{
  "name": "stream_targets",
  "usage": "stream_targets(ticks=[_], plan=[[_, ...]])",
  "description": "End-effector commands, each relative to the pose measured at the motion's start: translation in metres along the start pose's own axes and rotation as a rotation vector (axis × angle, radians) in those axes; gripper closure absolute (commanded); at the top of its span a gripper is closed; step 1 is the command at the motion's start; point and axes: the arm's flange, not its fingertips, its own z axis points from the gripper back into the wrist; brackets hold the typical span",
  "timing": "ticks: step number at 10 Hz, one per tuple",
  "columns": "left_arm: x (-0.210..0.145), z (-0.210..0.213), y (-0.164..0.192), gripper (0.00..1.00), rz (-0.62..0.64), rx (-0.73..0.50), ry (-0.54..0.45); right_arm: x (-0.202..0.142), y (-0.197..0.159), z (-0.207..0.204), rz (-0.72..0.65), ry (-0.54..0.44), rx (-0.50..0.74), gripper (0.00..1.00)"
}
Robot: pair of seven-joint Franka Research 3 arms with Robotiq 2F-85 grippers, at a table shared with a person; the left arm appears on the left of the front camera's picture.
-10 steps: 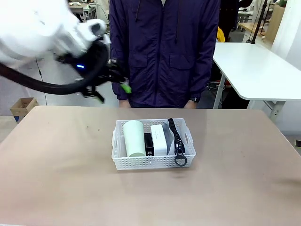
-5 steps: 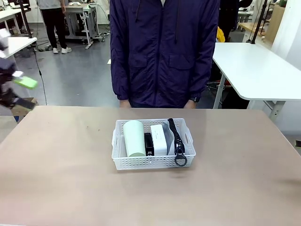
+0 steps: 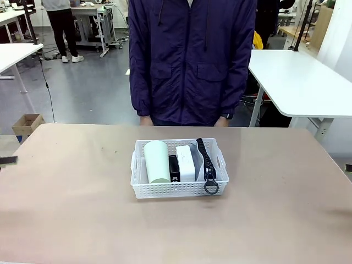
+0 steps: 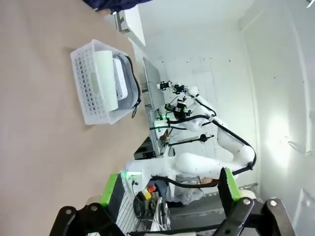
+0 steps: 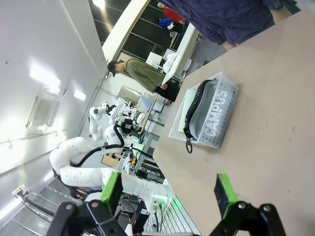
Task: Efficiently arrange items inside the basket to fit them all.
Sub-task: Pick up the Reusable plastic cup and place it inside the Organizing basket.
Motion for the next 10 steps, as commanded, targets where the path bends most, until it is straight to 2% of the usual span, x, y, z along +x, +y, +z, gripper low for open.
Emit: stream_targets(ticks=[1, 10], plan=[[0.0014, -0.0034, -0.0401, 0.00, -0.081, 0.043, 0.010, 0.0008, 0.0041, -0.0008, -0.005, -0.013, 0.012, 0.00], [0.0014, -0.0034, -0.0401, 0.00, -0.081, 0.043, 0.010, 0.0008, 0.0041, -0.0008, -0.005, -0.013, 0.012, 0.00]])
